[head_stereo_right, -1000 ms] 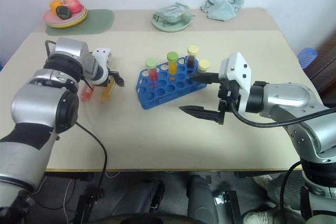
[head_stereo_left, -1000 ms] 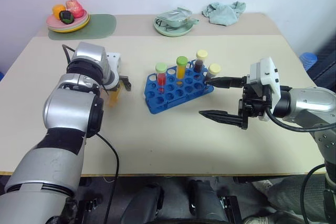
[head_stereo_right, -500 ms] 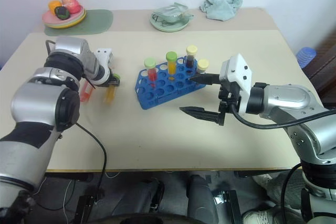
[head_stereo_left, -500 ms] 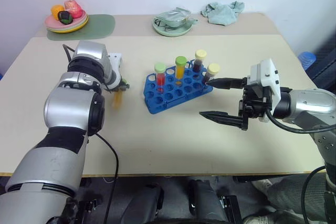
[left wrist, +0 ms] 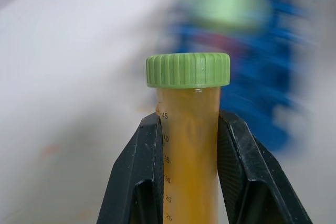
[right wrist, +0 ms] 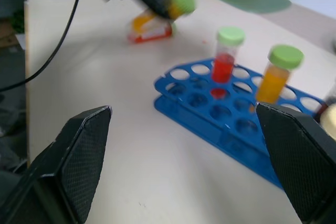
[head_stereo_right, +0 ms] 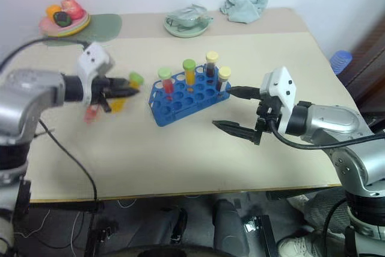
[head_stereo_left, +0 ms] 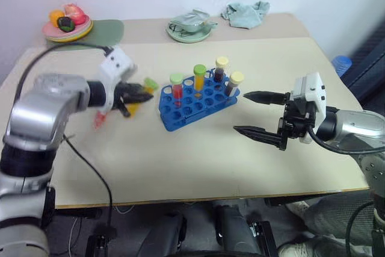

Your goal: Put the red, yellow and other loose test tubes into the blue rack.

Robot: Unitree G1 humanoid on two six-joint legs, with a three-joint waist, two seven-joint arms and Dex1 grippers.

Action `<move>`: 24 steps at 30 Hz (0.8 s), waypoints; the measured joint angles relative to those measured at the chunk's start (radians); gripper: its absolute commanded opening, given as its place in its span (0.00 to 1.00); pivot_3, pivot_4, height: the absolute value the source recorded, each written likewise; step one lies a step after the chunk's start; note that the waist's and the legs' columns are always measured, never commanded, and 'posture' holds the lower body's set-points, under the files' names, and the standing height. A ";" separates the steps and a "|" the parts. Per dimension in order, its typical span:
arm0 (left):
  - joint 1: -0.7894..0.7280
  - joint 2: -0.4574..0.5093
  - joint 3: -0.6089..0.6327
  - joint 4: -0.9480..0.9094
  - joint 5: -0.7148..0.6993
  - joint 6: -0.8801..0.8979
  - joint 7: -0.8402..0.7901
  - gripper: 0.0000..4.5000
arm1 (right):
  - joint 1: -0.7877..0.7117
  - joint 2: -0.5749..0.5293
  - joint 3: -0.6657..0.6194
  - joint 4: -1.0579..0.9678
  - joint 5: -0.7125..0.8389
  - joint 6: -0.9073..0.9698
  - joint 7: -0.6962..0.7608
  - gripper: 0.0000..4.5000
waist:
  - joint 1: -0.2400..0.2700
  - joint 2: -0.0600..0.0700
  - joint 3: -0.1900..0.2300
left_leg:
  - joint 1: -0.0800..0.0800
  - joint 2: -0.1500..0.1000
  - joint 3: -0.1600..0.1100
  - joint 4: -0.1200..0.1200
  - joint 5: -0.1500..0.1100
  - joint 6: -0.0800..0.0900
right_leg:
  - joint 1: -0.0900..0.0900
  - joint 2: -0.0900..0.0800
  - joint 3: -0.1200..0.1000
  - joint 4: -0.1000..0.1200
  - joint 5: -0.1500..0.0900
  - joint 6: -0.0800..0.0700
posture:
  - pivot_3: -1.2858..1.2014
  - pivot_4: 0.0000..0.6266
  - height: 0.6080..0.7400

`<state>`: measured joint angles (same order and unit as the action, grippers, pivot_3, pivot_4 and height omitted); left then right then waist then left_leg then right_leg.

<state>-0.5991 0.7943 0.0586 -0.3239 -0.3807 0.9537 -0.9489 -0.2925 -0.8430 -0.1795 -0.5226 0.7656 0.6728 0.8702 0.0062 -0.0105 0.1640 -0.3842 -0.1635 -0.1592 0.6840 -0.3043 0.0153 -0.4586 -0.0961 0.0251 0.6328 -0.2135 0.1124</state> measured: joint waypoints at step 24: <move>-0.139 -0.607 -0.058 0.382 -0.105 -0.515 0.093 0.20 | 0.217 0.005 -0.176 -0.217 0.050 0.057 -0.216 1.00 | 0.033 -0.001 0.000 | 0.003 0.001 0.003 -0.001 -0.001 0.002 | 0.004 0.001 0.000 -0.003 0.001 0.001 | 0.52 0.24 1.00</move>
<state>-0.7377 0.1876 0.0009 0.0577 -0.4856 0.4387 -0.8555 -0.0751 -0.8378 -0.3556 -0.7396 0.8156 0.7302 0.6539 0.0391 -0.0112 0.1635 -0.3807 -0.1622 -0.1558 0.6834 -0.3054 0.0174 -0.4547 -0.0953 0.0249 0.6295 -0.2126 0.1133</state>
